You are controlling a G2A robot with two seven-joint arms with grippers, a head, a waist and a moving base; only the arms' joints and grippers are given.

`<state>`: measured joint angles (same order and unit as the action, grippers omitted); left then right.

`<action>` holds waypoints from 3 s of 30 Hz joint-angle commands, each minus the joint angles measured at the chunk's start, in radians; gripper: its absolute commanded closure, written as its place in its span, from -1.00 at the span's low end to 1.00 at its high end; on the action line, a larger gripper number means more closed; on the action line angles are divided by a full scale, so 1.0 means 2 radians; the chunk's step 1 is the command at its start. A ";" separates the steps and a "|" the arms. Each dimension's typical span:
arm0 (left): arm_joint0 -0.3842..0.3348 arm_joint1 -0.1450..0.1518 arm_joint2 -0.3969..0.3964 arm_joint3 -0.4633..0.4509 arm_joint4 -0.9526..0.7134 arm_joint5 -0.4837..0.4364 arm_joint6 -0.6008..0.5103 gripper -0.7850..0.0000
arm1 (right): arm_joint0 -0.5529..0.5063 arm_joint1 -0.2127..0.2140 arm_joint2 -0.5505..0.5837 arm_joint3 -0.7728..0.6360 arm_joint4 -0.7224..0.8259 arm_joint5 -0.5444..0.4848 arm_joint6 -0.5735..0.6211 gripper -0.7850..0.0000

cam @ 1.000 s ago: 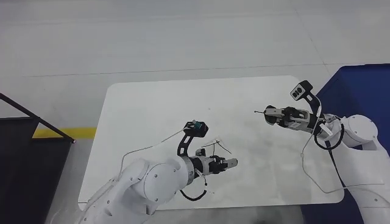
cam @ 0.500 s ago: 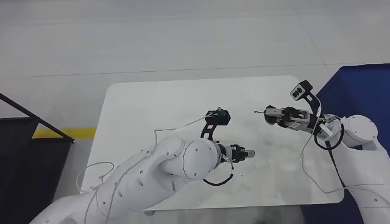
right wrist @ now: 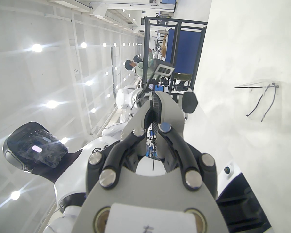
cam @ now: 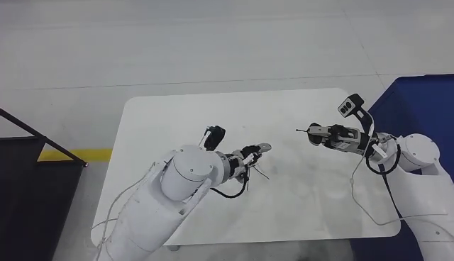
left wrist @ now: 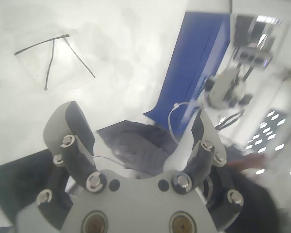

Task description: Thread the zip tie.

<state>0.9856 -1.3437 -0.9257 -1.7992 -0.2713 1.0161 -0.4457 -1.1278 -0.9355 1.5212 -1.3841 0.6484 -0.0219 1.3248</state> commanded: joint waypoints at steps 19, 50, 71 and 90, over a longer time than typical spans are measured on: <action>0.005 -0.013 0.035 -0.022 -0.103 -0.002 0.143 -1.00 | 0.000 0.000 0.000 0.000 0.000 0.000 0.000 1.00; 0.084 -0.025 -0.018 -0.064 -0.484 -0.002 0.483 -1.00 | 0.000 0.000 0.000 0.000 0.000 0.000 0.000 1.00; 0.092 -0.034 -0.016 -0.072 -0.631 -0.076 0.633 -1.00 | 0.000 0.000 0.000 0.000 0.000 0.000 0.000 1.00; -0.039 -0.072 0.062 0.062 -0.812 -0.213 0.816 -0.80 | 0.000 0.000 0.000 0.000 0.000 0.000 0.000 1.00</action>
<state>0.9116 -1.4854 -0.8084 -1.6798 -1.8916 0.6102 1.1648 -1.1278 -0.9355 1.5212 -1.3841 0.6484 -0.0219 1.3248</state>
